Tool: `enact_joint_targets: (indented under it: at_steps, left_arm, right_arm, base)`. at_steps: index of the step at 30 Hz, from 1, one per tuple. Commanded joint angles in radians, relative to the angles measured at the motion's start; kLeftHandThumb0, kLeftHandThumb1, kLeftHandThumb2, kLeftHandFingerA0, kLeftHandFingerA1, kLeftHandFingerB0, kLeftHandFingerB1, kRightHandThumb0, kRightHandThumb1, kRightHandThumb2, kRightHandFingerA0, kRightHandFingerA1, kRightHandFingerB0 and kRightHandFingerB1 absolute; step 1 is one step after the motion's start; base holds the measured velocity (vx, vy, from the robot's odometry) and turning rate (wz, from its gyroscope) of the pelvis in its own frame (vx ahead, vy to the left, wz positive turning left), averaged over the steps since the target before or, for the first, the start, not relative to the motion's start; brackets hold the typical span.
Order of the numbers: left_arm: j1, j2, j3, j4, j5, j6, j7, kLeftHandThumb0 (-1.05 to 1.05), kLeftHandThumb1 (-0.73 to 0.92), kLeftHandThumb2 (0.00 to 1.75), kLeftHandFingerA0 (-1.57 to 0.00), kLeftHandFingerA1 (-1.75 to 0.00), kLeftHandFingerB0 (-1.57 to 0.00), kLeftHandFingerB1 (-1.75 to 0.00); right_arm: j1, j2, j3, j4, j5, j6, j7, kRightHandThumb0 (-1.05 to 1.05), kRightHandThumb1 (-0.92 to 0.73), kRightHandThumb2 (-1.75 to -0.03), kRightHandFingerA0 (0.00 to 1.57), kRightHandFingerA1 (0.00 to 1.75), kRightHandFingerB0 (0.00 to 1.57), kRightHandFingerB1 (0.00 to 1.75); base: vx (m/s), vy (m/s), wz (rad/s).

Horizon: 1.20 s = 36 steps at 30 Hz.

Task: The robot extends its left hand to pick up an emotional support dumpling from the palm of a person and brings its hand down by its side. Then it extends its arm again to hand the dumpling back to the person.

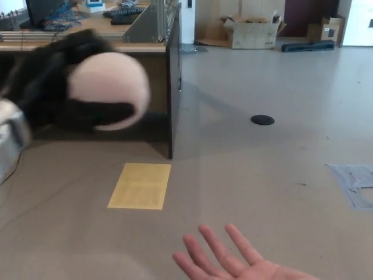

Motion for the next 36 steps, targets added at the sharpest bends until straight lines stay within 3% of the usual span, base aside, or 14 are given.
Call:
enact_joint_targets:
  at_steps: [1, 7, 9, 10, 13, 14, 28, 29, 32, 33, 36]
  left_arm:
    - [-0.054, -0.015, -0.163, -0.094, 0.158, -0.039, -0.07, -0.21, 0.61, 0.53, -0.74, -1.75, -0.56, -1.75]
    - [-0.056, -0.028, -0.221, -0.14, 0.195, -0.051, -0.09, -0.22, 0.6, 0.52, -0.72, -1.75, -0.56, -1.75]
    - [-0.054, -0.057, -0.29, -0.222, 0.214, 0.001, -0.1, -0.24, 0.57, 0.55, -0.73, -1.75, -0.56, -1.74]
    - [-0.052, -0.07, -0.306, -0.248, 0.211, 0.017, -0.107, -0.27, 0.58, 0.52, -0.74, -1.74, -0.6, -1.64]
    - [-0.05, -0.077, -0.309, -0.262, 0.214, 0.027, -0.11, -0.27, 0.58, 0.52, -0.74, -1.74, -0.6, -1.64]
    - [-0.053, -0.089, -0.339, -0.288, 0.228, 0.03, -0.115, -0.21, 0.6, 0.53, -0.74, -1.75, -0.55, -1.75]
    - [0.009, -0.175, -0.47, -0.409, 0.302, 0.087, -0.14, -0.18, 0.6, 0.52, -0.71, -1.75, -0.55, -1.74]
    - [0.017, -0.183, -0.482, -0.415, 0.311, 0.089, -0.135, -0.21, 0.59, 0.53, -0.71, -1.75, -0.55, -1.75]
    - [0.034, -0.2, -0.507, -0.43, 0.33, 0.1, -0.13, -0.22, 0.6, 0.53, -0.71, -1.75, -0.55, -1.74]
    - [0.041, -0.208, -0.518, -0.423, 0.342, 0.087, -0.131, -0.23, 0.61, 0.53, -0.71, -1.75, -0.54, -1.75]
    - [0.047, -0.222, -0.532, -0.417, 0.365, 0.082, -0.131, -0.26, 0.62, 0.52, -0.71, -1.75, -0.56, -1.75]
  right_arm:
    - [-0.006, -0.007, 0.004, -0.001, -0.006, -0.001, 0.004, -0.83, -0.92, -0.68, 0.42, 0.57, 0.34, 0.41]
    - [-0.006, -0.01, 0.008, -0.001, -0.009, 0.002, 0.005, -0.83, -0.92, -0.68, 0.42, 0.57, 0.34, 0.41]
    - [-0.009, -0.005, 0.006, -0.002, -0.001, 0.002, 0.016, -0.83, -0.91, -0.67, 0.41, 0.57, 0.33, 0.41]
    - [-0.013, -0.005, 0.008, -0.001, -0.004, 0.0, 0.013, -0.83, -0.91, -0.67, 0.41, 0.58, 0.33, 0.41]
    - [-0.014, -0.005, 0.009, 0.0, -0.006, -0.001, 0.011, -0.83, -0.91, -0.67, 0.41, 0.58, 0.33, 0.41]
    - [-0.016, -0.005, 0.009, -0.003, -0.004, 0.002, 0.013, -0.81, -0.91, -0.67, 0.42, 0.59, 0.35, 0.41]
    - [-0.029, -0.003, 0.032, -0.018, -0.019, 0.021, 0.015, -0.81, -0.9, -0.67, 0.42, 0.6, 0.35, 0.41]
    - [-0.033, -0.003, 0.034, -0.013, -0.02, 0.02, 0.016, -0.8, -0.7, -1.08, 0.4, 0.64, 0.31, 0.53]
    - [-0.045, -0.002, 0.041, 0.0, -0.024, 0.016, 0.014, -0.82, -0.71, -1.08, 0.4, 0.64, 0.31, 0.53]
    - [-0.052, 0.001, 0.041, 0.009, -0.02, 0.015, 0.018, -0.86, -0.9, -0.67, 0.41, 0.59, 0.34, 0.41]
    - [-0.066, 0.005, 0.042, 0.024, -0.019, 0.026, 0.019, -0.86, -0.9, -0.67, 0.38, 0.56, 0.3, 0.4]
  base:
    - [0.0, 0.0, 0.0]
    - [0.0, 0.0, 0.0]
    - [0.0, 0.0, 0.0]
    - [0.0, 0.0, 0.0]
    - [0.0, 0.0, 0.0]
    - [0.0, 0.0, 0.0]
    - [0.0, 0.0, 0.0]
    - [0.0, 0.0, 0.0]
    - [0.0, 0.0, 0.0]
    - [0.0, 0.0, 0.0]
    - [0.0, 0.0, 0.0]
